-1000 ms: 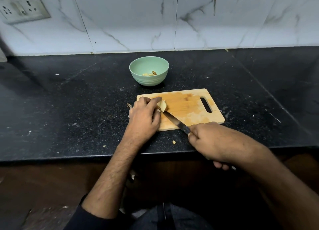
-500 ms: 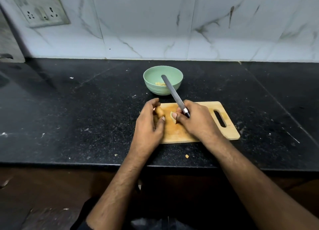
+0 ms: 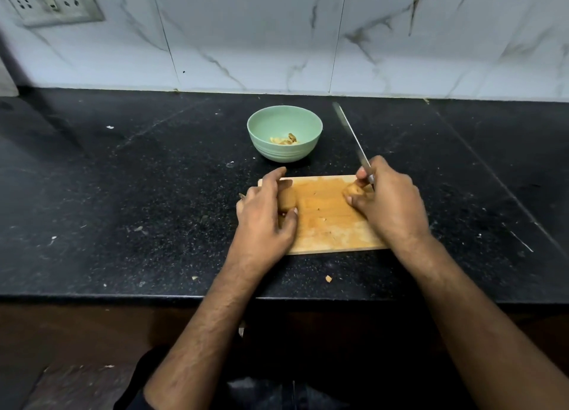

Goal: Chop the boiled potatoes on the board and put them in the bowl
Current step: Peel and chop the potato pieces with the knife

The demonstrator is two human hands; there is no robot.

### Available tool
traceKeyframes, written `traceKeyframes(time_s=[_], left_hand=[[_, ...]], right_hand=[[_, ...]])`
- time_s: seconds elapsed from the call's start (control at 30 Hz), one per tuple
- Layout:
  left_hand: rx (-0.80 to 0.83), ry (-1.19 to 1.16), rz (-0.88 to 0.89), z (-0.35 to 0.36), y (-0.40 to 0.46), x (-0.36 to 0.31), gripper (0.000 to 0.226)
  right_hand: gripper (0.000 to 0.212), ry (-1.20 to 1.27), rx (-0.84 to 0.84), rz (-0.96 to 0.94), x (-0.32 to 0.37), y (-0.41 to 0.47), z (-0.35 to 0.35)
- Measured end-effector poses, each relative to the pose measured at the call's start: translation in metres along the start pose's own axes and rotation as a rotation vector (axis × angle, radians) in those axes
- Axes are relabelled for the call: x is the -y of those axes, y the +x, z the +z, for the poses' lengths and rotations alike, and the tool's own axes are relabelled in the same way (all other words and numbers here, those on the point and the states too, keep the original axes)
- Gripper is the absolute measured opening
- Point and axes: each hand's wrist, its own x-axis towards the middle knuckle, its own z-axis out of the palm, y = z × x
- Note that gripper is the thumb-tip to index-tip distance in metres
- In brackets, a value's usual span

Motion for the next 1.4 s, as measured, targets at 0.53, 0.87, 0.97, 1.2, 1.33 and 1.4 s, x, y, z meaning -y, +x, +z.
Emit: traceKeyframes(time_s=[0.53,0.87,0.97,1.2,1.33,1.4], left_hand=[[0.011,-0.193,-0.117,0.0,0.002,0.013,0.05],[-0.026,-0.083,-0.091,0.006,0.006,0.01,0.045],[-0.025,-0.043,-0.07,0.006,0.007,0.007,0.043],[-0.016,-0.01,-0.078,0.006,0.007,0.007,0.033],[-0.032,-0.027,-0.102,0.007,0.008,0.008,0.035],[-0.048,-0.027,-0.11,0.007,0.009,0.008,0.037]], right_hand=[[0.023,0.089,0.393,-0.111,0.024,-0.038,0.007],[0.016,0.072,0.498,-0.064,0.022,-0.051,0.0],[0.016,0.074,0.49,-0.079,0.02,-0.053,-0.003],[0.028,0.022,0.445,-0.108,0.02,-0.051,-0.007],[0.033,-0.009,0.436,-0.099,0.019,-0.053,-0.014],[0.03,-0.034,0.443,-0.101,0.021,-0.056,-0.014]])
